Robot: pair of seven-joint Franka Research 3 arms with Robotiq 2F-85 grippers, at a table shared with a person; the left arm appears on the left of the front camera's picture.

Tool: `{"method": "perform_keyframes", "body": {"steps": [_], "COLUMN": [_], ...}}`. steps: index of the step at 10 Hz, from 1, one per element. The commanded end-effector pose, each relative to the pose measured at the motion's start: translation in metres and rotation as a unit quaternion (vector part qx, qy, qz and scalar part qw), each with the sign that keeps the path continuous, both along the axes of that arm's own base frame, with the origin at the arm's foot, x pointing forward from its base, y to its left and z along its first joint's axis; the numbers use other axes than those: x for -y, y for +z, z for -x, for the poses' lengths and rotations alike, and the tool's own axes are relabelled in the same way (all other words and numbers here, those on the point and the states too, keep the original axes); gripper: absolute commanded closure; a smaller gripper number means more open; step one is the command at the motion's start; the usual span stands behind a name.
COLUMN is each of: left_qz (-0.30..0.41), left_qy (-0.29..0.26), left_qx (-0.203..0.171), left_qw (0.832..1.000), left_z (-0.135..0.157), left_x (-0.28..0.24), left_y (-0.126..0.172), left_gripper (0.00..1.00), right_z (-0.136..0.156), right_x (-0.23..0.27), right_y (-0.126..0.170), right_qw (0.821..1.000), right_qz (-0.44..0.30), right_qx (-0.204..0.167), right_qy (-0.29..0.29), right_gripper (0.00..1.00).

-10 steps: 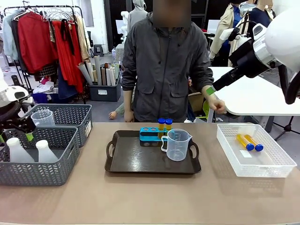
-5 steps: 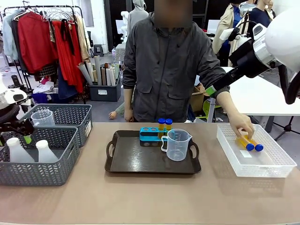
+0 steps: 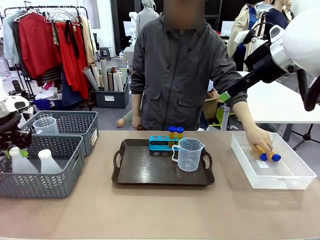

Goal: Prepare the laboratory tools.
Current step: Pick up one Small flask and place it on the Handle tray.

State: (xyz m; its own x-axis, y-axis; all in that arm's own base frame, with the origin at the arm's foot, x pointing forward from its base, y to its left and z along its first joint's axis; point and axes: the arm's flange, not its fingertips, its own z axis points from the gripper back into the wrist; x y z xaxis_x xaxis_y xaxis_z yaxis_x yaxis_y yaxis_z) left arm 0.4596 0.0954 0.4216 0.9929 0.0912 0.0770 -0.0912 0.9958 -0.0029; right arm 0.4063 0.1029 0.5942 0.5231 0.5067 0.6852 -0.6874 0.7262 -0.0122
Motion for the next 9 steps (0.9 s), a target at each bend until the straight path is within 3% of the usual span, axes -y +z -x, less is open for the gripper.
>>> {"method": "perform_keyframes", "body": {"steps": [1, 4, 7, 9], "left_qz": [-0.011, -0.017, -0.034, -0.061], "left_qy": [0.010, 0.011, 0.018, -0.002], "left_qx": [0.001, 0.005, 0.033, 0.086], "left_qw": [1.000, 1.000, 0.999, 0.994], "left_z": [0.003, 0.005, 0.006, 0.014], "left_x": [0.000, 0.000, 0.001, 0.018], "left_y": [-0.002, 0.013, 0.094, 0.149], "left_gripper": [1.00, 1.00, 1.00, 1.00], "right_z": [-0.001, -0.001, -0.001, -0.001], "right_x": [-0.001, -0.001, -0.001, -0.001], "right_y": [0.002, 0.002, 0.002, 0.002], "right_qw": [1.000, 1.000, 1.000, 1.000], "right_qz": [-0.008, -0.008, -0.008, -0.008], "right_qx": [-0.002, -0.002, -0.002, -0.002], "right_qy": [0.000, 0.000, 0.000, 0.000], "right_gripper": [0.00, 0.00, 0.00, 0.00]}}
